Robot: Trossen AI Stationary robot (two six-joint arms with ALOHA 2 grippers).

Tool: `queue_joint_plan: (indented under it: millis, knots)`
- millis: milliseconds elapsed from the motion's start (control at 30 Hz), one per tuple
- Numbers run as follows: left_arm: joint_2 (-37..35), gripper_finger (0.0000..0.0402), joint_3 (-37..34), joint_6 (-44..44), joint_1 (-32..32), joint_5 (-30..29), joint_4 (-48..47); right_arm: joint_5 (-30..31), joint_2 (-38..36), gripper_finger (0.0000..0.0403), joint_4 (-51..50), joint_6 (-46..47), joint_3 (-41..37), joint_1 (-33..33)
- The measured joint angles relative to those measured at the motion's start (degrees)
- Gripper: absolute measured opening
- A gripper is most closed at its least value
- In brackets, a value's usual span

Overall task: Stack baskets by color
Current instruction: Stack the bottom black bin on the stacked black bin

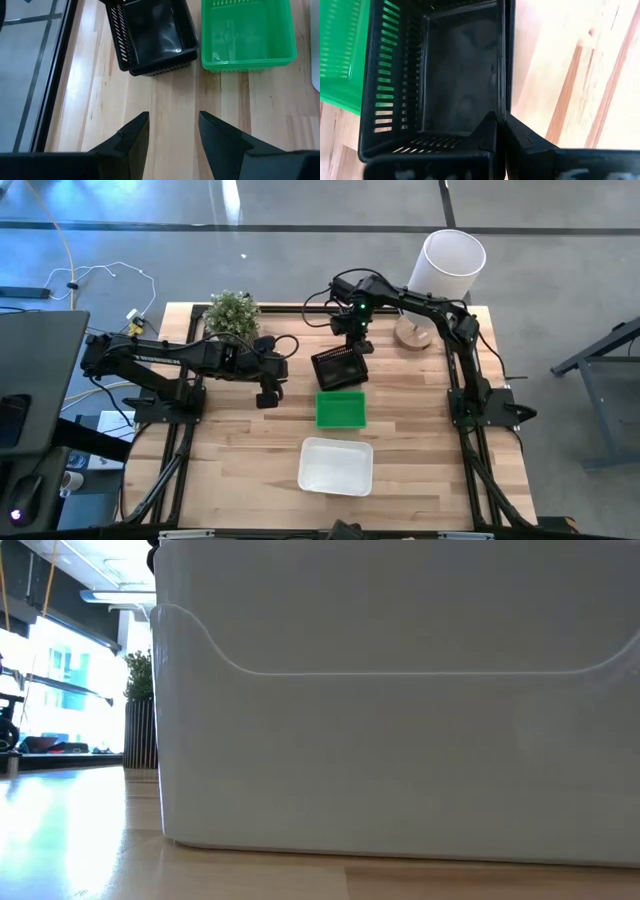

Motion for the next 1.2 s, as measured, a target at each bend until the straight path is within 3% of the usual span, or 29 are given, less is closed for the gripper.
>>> queue_joint_plan:
  millis: [600,700,900,1200]
  knots:
    - [0.0,0.0157,0.0,0.0,0.0,0.0,-0.3,3.0,0.9,0.0004,3.2,11.3,0.0,0.9]
    - [0.0,0.0156,0.0,0.0,0.0,0.0,-0.9,4.0,0.9,0.0027,3.2,13.2,0.0,0.9]
    - [0.0,0.0156,0.0,0.1,0.0,0.0,-0.9,13.9,0.9,0.0089,3.1,17.6,0.0,0.9]
    - [0.0,0.0157,0.0,1.0,0.0,0.0,-0.9,13.3,0.0,0.0113,2.7,17.1,0.0,1.6]
